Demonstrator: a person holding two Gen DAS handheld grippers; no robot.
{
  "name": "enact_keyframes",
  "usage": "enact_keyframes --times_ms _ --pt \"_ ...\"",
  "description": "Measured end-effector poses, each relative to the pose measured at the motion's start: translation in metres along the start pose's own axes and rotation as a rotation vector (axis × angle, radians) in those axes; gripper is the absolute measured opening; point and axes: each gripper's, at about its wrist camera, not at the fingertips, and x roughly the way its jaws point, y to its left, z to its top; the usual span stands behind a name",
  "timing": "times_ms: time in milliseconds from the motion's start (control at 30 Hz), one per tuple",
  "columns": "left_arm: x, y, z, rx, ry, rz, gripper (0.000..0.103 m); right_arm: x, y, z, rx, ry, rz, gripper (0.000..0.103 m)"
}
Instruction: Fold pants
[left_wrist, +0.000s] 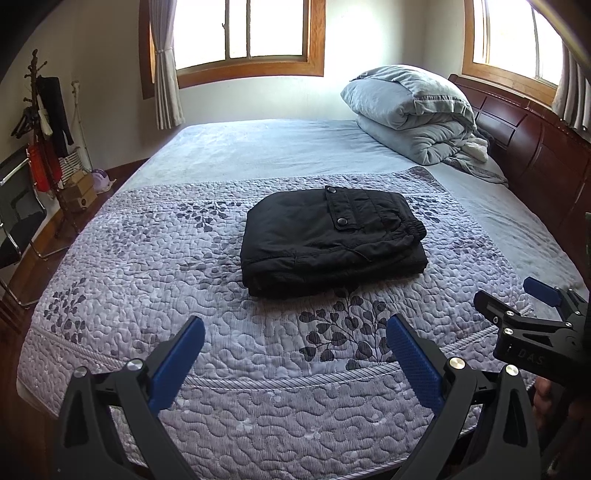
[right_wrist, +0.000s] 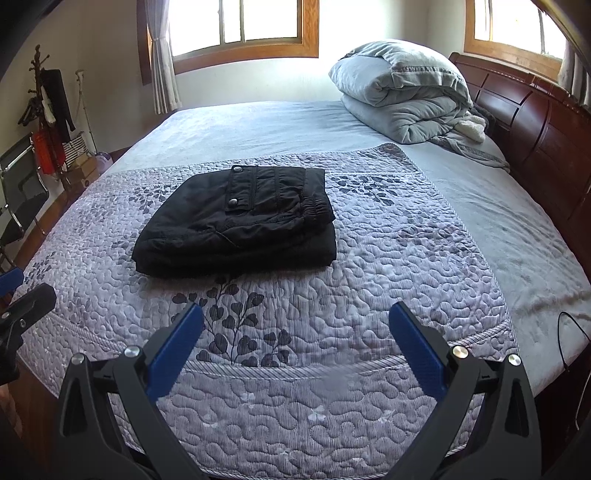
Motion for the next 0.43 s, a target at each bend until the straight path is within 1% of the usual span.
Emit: enact_keyframes --times_ms 300,433 --pt "0.0078 0.0024 -0.0004 -0.01 0.043 0.004 0.099 0.0022 -0.0042 -0.0006 0.024 0.009 0.004 0.1" --pt "0.0086 0.0026 -0.0009 -0.013 0.047 0.0 0.099 0.0033 -0.0048 -0.0007 0.027 0.01 0.009 0.1"
